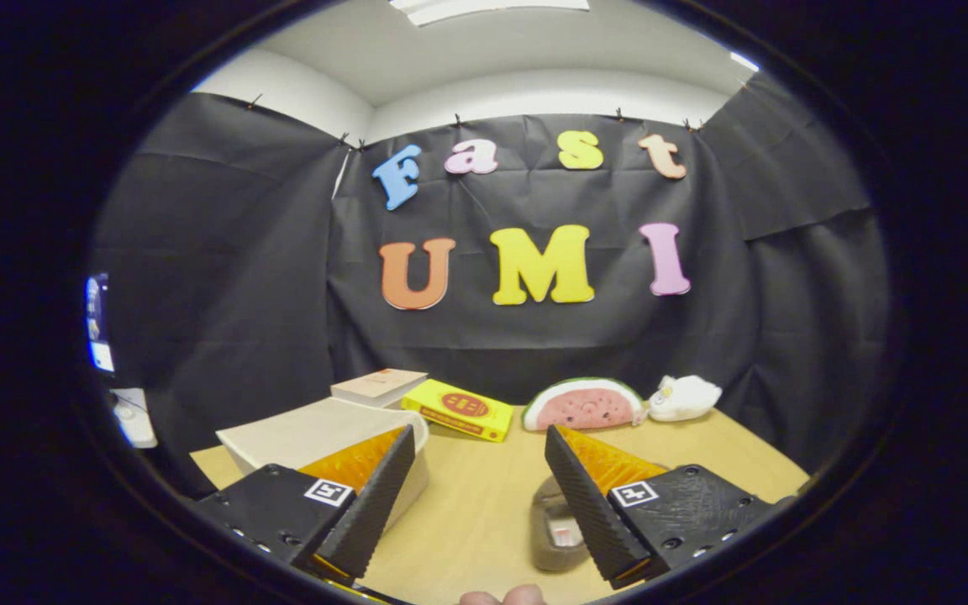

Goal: Open the storage box then place both shoes into the box .Put the left shoe in first, then the right shoe, with the right side of both shoes facing outward in a uniform manner.

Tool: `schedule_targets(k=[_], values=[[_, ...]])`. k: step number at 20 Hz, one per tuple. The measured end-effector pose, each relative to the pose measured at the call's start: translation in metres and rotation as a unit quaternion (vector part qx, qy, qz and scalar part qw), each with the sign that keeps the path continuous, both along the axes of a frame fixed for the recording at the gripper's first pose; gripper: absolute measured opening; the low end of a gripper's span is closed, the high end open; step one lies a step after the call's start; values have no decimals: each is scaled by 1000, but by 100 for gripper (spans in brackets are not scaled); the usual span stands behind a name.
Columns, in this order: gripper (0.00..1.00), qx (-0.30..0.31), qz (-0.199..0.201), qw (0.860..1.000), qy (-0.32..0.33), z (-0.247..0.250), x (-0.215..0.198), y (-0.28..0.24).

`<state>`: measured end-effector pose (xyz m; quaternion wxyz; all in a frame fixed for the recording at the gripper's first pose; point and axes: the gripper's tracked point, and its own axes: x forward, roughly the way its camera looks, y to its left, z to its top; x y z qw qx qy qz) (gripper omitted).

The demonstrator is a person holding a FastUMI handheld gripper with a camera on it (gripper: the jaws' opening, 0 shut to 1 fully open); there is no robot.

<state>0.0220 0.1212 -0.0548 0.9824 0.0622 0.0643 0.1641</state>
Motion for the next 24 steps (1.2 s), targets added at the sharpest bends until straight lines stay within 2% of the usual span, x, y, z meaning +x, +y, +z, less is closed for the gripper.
schedule_targets(k=[4,9,12,17,21,24], values=[[95,73,68,994,52,-23,10,46],[95,158,111,975,110,-47,27,83],[95,191,121,965,133,-55,41,94],[95,253,132,941,184,-74,58,108],[95,299,151,912,236,-94,60,124],[95,317,165,898,257,-98,60,133]])
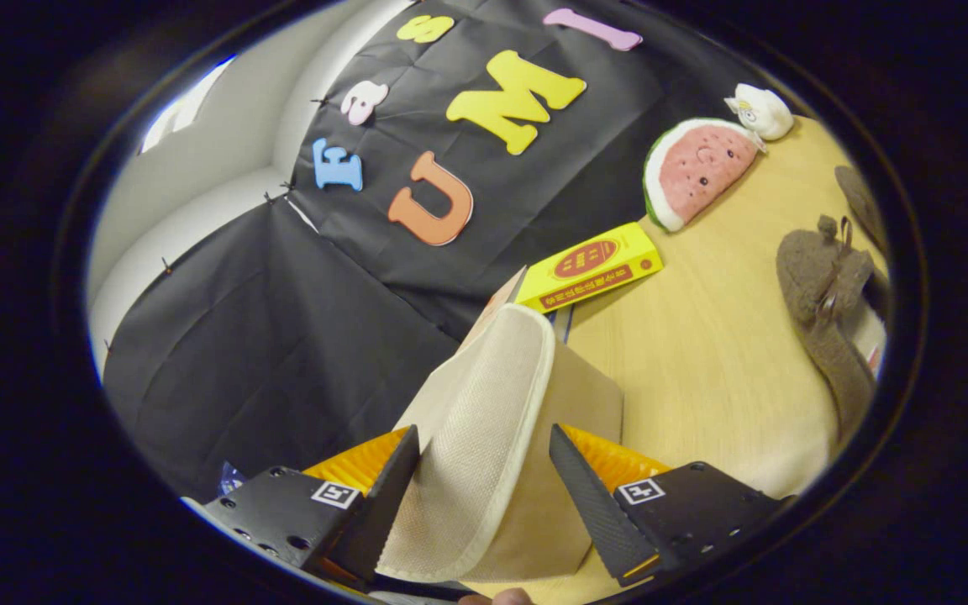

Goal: Open the storage box then place both shoes into the box .Put the left shoe in first, then the right shoe, with the right side of both shoes facing outward in a uniform manner.

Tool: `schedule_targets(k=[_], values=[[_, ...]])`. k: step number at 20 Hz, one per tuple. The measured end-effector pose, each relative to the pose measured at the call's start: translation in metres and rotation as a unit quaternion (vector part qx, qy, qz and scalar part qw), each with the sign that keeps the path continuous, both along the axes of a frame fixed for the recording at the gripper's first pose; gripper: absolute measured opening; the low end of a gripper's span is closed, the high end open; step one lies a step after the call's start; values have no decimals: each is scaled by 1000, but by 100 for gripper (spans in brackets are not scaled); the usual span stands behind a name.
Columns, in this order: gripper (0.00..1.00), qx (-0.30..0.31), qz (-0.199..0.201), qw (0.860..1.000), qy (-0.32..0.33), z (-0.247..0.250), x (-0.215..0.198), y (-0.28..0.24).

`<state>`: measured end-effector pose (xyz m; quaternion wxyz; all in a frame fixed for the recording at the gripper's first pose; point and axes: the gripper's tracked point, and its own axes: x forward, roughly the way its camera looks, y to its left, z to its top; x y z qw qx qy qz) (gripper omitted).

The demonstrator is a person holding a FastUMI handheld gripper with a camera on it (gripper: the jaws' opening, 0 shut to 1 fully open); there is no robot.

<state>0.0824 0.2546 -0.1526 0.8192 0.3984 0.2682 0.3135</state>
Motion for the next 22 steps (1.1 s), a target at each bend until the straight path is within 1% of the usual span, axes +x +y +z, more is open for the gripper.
schedule_targets(k=[4,5,8,9,10,12,13,15,16,17,22], values=[[94,45,29,998,33,3,-4,7],[81,49,27,998,34,4,-4,3],[80,66,13,997,25,15,1,-11],[67,72,2,997,25,14,9,-16],[54,79,4,996,29,17,3,-23],[28,112,3,993,43,25,8,-22],[15,106,12,993,40,27,3,-25],[14,80,26,996,10,40,-2,-22],[13,63,17,998,-4,44,2,-23],[0,51,19,998,-16,52,0,-24],[0,1,23,997,-72,110,-4,-3]])
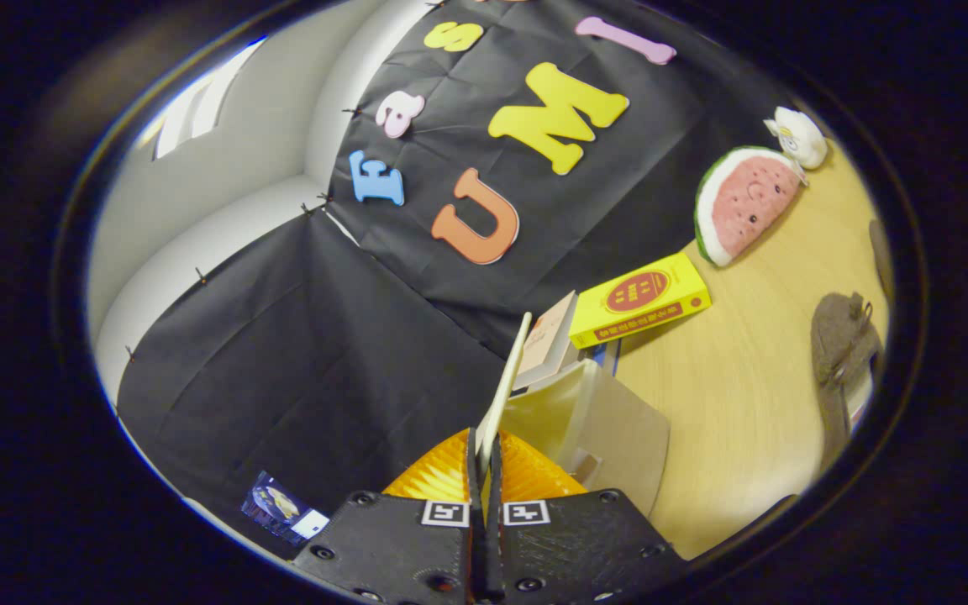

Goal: Open the storage box then place both shoes into the box .Put the left shoe in first, then the right shoe, with the right side of both shoes facing outward in a uniform manner.

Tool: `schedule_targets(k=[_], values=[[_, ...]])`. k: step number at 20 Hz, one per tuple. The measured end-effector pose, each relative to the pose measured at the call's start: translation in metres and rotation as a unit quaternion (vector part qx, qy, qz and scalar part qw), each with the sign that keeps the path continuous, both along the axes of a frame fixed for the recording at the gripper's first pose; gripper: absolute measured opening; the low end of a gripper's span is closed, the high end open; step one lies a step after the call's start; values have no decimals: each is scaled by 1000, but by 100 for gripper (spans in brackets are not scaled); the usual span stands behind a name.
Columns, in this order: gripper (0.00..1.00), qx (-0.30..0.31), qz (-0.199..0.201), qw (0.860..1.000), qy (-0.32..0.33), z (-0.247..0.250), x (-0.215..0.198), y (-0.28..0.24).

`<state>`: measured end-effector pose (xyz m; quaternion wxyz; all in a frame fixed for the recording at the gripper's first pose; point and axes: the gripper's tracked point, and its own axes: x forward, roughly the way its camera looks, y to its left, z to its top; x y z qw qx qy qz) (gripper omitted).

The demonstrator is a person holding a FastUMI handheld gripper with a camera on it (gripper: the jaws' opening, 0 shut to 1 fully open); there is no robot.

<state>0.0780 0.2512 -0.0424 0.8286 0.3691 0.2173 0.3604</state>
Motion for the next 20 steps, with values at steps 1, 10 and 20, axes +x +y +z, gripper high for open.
schedule_targets(k=[1,10,20], values=[[0,-16,-2,1000,-12,11,1,9],[10,-123,19,981,-146,105,-25,134],[47,-195,63,964,-171,87,-37,264]])
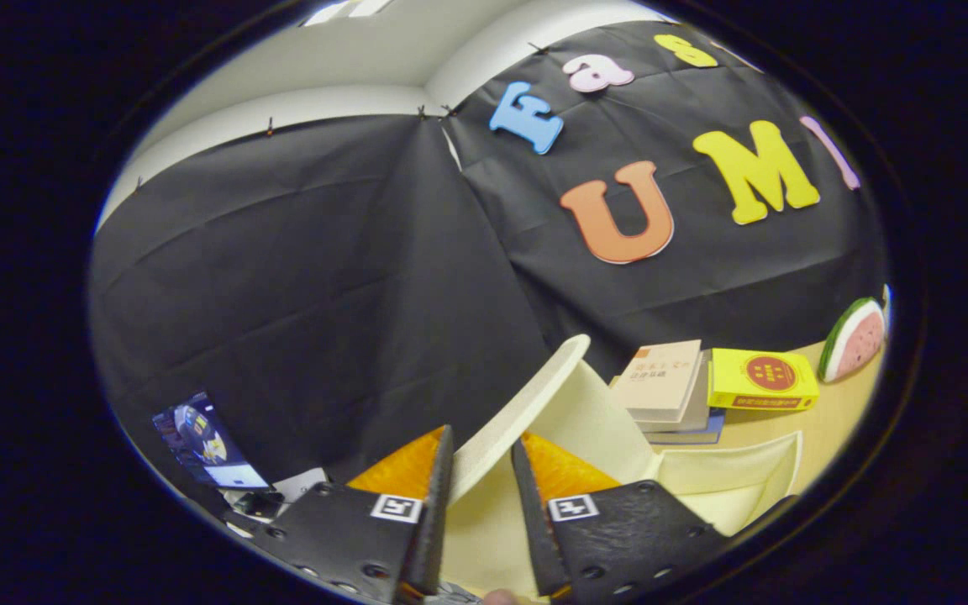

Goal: Open the storage box then place both shoes into the box .Put the left shoe in first, then the right shoe, with the right side of both shoes facing outward in a uniform manner.

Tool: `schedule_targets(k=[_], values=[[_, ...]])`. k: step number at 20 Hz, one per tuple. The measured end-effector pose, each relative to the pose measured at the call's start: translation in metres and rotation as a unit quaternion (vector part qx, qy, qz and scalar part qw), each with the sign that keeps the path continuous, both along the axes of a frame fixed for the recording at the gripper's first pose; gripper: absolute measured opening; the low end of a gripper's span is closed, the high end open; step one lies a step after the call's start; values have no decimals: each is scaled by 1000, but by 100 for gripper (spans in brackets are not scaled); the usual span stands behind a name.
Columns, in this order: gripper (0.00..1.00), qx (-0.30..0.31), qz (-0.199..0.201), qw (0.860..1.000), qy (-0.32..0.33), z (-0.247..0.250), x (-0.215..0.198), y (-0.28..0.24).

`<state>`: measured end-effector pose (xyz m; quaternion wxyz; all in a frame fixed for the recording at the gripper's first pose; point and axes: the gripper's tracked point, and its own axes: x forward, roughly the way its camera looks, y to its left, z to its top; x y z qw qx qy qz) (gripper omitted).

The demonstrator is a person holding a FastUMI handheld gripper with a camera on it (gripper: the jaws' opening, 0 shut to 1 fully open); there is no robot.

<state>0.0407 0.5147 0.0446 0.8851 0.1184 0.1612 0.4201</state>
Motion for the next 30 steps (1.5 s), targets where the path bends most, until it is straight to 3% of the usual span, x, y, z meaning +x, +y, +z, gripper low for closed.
schedule_targets(k=[3,8,14,21,30], values=[[97,-42,12,998,-43,-13,-12,23],[97,-54,14,997,-51,-30,-18,25],[95,-55,-21,996,-71,-28,-11,-20],[95,-70,-109,983,-130,-6,3,-134],[95,-103,-222,958,-146,-8,21,-332]])
